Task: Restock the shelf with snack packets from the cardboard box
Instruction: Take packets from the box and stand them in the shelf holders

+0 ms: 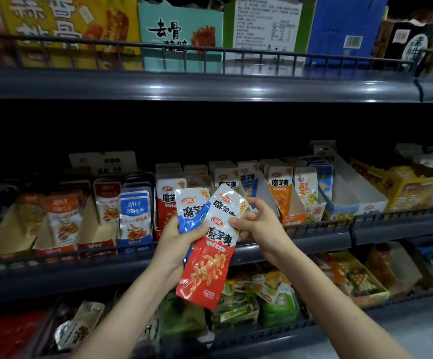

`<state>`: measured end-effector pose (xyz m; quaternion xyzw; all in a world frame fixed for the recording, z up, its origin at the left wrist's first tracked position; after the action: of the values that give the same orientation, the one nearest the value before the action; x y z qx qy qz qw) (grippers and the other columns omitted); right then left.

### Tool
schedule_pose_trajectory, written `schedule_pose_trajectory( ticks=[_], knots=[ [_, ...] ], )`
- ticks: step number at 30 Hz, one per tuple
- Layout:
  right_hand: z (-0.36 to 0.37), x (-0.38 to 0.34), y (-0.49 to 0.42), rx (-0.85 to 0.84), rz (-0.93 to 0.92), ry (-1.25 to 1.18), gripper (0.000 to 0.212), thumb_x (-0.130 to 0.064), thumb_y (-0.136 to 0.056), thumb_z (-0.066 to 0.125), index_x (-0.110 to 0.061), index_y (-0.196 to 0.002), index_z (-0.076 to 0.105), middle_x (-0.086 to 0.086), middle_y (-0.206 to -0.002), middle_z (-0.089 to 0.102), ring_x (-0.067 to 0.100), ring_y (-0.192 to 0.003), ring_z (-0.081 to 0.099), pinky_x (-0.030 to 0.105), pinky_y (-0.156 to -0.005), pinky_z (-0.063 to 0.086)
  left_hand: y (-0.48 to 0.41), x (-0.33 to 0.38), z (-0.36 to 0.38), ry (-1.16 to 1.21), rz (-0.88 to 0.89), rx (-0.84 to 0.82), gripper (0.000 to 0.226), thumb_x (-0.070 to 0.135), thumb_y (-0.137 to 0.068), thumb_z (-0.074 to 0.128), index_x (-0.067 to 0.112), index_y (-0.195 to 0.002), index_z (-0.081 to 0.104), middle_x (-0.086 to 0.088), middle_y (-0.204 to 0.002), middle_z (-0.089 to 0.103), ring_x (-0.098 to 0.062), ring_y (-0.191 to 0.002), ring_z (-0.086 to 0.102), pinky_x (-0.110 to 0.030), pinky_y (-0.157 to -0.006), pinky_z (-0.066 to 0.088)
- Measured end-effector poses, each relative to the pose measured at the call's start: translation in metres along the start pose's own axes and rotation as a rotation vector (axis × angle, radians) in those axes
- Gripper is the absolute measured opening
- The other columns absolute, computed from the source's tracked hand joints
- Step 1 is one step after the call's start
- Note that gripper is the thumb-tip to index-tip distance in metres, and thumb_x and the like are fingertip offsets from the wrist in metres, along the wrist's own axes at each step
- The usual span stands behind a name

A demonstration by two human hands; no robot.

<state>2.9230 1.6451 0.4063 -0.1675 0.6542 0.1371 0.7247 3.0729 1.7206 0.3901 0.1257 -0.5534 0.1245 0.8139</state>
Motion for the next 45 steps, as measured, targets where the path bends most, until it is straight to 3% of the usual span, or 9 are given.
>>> schedule_pose_trajectory(
  ticks=[6,11,15,22,27,31,34,39,45],
  knots=[
    [0.008,0.006,-0.001,0.068,-0.007,0.029,0.029,-0.007,-0.087,0.067,-0.009,-0.108,0.047,0.015,-0.087,0.073,0.024,-0.076,0.072,0.027,-0.054,0.054,0.002,-0.001,-0.016,-0.046,0.001,-0.021,0.031,0.007,-0.081,0.07,0.011,-0.109,0.058,-0.011,-0.099,0.073,-0.024,-0.08,0.072,-0.031,-0.059,0.056],
    [0.022,0.021,-0.002,0.062,0.037,0.025,0.025,-0.012,-0.087,0.067,-0.009,-0.103,0.049,0.014,-0.09,0.073,0.025,-0.073,0.071,0.026,-0.051,0.053,0.006,-0.006,-0.032,-0.192,0.017,-0.006,0.046,-0.009,-0.07,0.075,0.014,-0.106,0.057,-0.006,-0.094,0.072,-0.016,-0.077,0.072,-0.027,-0.057,0.055],
    [0.03,0.032,-0.002,-0.044,0.182,0.015,0.02,-0.025,-0.094,0.059,-0.008,-0.105,0.057,0.004,-0.071,0.068,0.013,-0.056,0.059,0.024,-0.05,0.051,0.009,-0.008,-0.043,-0.299,-0.04,-0.122,0.039,-0.007,-0.078,0.069,0.011,-0.111,0.058,-0.007,-0.098,0.072,-0.018,-0.084,0.071,-0.029,-0.066,0.056],
    [0.03,0.036,-0.001,-0.216,0.293,0.225,0.028,-0.027,-0.091,0.062,-0.005,-0.109,0.066,0.01,-0.095,0.073,0.022,-0.085,0.06,0.027,-0.062,0.038,0.018,-0.017,-0.044,-0.48,-0.181,-0.401,0.036,-0.002,-0.087,0.061,0.018,-0.117,0.058,-0.007,-0.113,0.068,-0.021,-0.099,0.068,-0.036,-0.081,0.056],
    [0.029,0.034,0.001,-0.24,0.273,0.189,0.018,-0.01,-0.091,0.061,0.0,-0.105,0.064,0.013,-0.095,0.073,0.023,-0.085,0.07,0.03,-0.066,0.056,0.018,-0.024,-0.041,-0.514,-0.178,-0.443,0.032,0.002,-0.09,0.059,0.015,-0.12,0.059,-0.011,-0.115,0.068,-0.026,-0.102,0.066,-0.037,-0.085,0.056],
    [0.014,0.023,0.0,-0.096,0.189,0.153,0.004,-0.003,-0.088,0.063,-0.001,-0.092,0.063,0.009,-0.076,0.074,0.017,-0.066,0.07,0.023,-0.051,0.053,0.009,-0.02,-0.042,-0.505,-0.063,-0.324,0.03,0.008,-0.087,0.065,0.021,-0.114,0.062,-0.005,-0.108,0.069,-0.021,-0.094,0.069,-0.033,-0.081,0.057],
    [-0.008,0.011,0.0,0.012,0.13,0.098,0.004,0.0,-0.087,0.063,-0.001,-0.087,0.059,0.008,-0.072,0.073,0.017,-0.062,0.069,0.02,-0.045,0.05,0.001,-0.01,-0.042,-0.583,0.066,-0.23,0.026,0.005,-0.083,0.068,0.027,-0.097,0.064,0.0,-0.098,0.068,-0.015,-0.085,0.068,-0.029,-0.078,0.057],
    [-0.067,-0.014,-0.004,0.309,-0.015,0.094,0.008,-0.001,-0.086,0.063,-0.009,-0.086,0.061,0.006,-0.081,0.068,0.014,-0.063,0.066,0.021,-0.049,0.052,-0.012,0.002,-0.045,-0.716,0.172,-0.105,0.021,0.006,-0.081,0.071,0.025,-0.088,0.064,-0.003,-0.092,0.066,-0.019,-0.083,0.066,-0.032,-0.077,0.056],
    [-0.119,-0.054,-0.024,0.572,-0.45,0.296,0.013,-0.01,-0.092,0.06,-0.019,-0.085,0.055,-0.003,-0.074,0.057,0.006,-0.065,0.058,0.023,-0.059,0.049,-0.031,0.013,-0.05,-0.547,0.199,0.037,0.017,0.007,-0.083,0.07,0.016,-0.095,0.063,-0.003,-0.094,0.066,-0.015,-0.078,0.067,-0.021,-0.061,0.05]
  ],
)
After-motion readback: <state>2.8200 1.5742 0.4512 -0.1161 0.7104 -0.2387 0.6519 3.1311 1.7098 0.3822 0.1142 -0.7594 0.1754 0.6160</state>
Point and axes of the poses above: each hand's wrist, its own y-axis away from the middle knuckle, its own z-axis out of the palm, x = y × z, the point moved 6 cm from there along -y, towards the middle knuckle
